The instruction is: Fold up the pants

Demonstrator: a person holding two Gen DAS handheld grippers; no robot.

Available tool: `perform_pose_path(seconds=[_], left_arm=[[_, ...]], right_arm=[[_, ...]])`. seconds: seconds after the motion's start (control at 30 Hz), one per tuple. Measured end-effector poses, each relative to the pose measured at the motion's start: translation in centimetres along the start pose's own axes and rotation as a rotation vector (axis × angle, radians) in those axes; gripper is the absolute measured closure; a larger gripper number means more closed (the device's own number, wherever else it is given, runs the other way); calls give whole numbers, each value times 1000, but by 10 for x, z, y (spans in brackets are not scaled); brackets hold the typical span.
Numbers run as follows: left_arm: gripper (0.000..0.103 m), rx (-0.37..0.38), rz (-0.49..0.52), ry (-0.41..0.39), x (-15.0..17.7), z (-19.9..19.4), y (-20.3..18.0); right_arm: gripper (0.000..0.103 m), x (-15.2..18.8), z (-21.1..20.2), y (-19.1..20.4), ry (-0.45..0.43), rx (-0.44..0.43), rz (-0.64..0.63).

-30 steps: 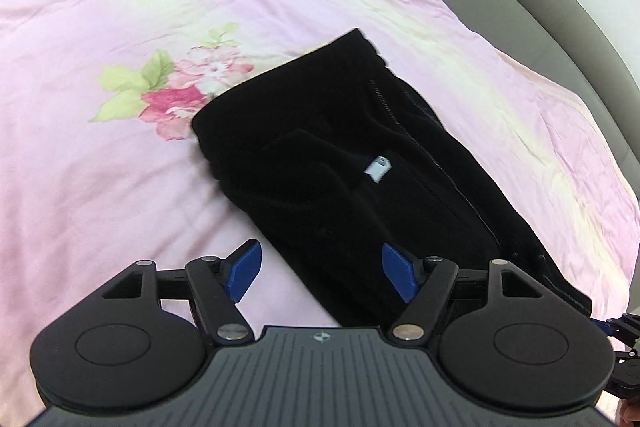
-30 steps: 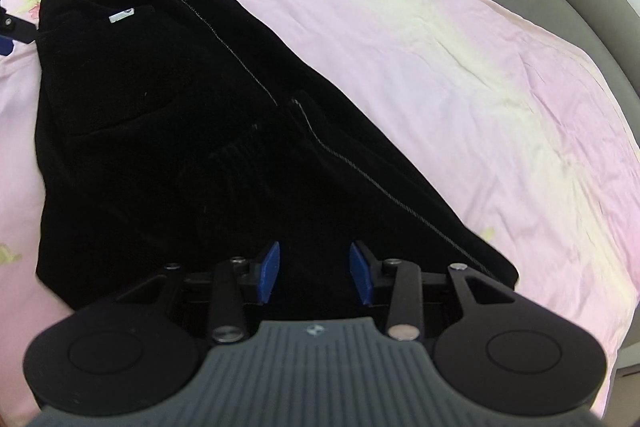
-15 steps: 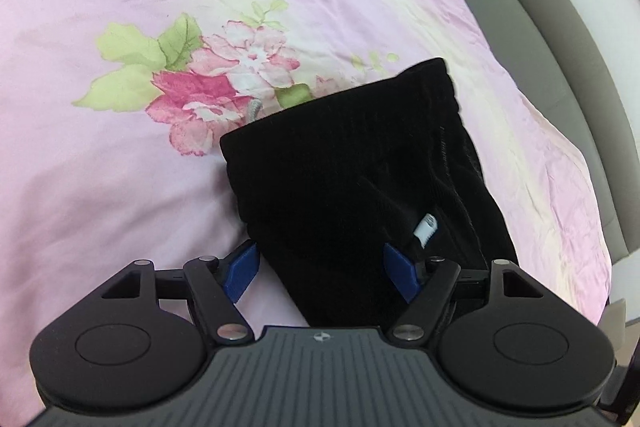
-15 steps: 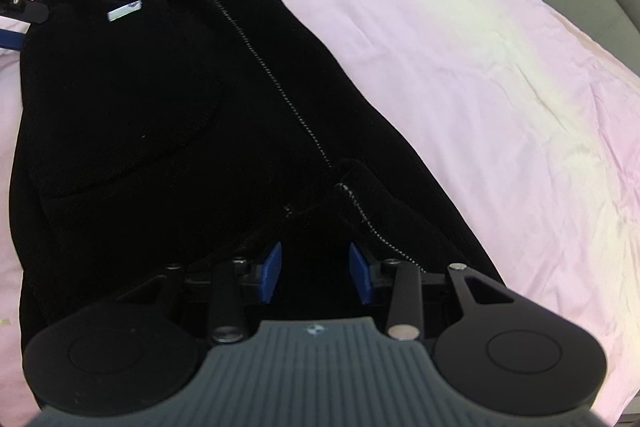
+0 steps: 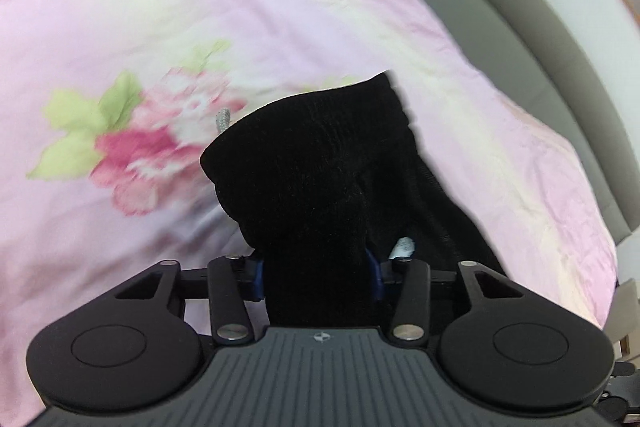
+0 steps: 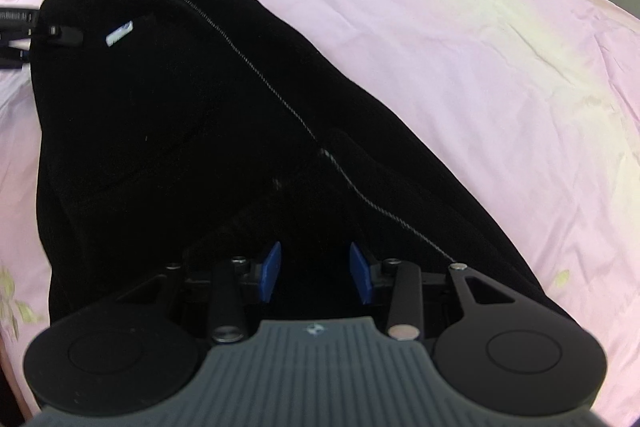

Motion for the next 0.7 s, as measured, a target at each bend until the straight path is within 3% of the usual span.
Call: perform_pose_path(seconds=[0.13, 0.37, 0.5, 0.7], left_arm=[[58, 79, 118, -69, 0, -33, -49], [59, 118, 427, -121, 27, -68, -165], [60, 128, 622, -124, 65, -71, -230], [60, 93, 933, -118, 151, -43, -303]], right_arm=[[67, 23, -11, -10, 2, -1, 41], [67, 66, -41, -29, -38, -20, 114], [67, 70, -44, -32, -50, -11, 148], [67, 129, -71, -57, -68, -8, 255]])
Point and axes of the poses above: each gripper's, at about its wrist camera, not at the fingertips, and z roughly the way its jaws point, y to its left, x to its underside, the point moved 1 cm from there along z, roughly the way its jaws point, and after that the axes turned 4 degrees about -z, right-handed, at the moved point
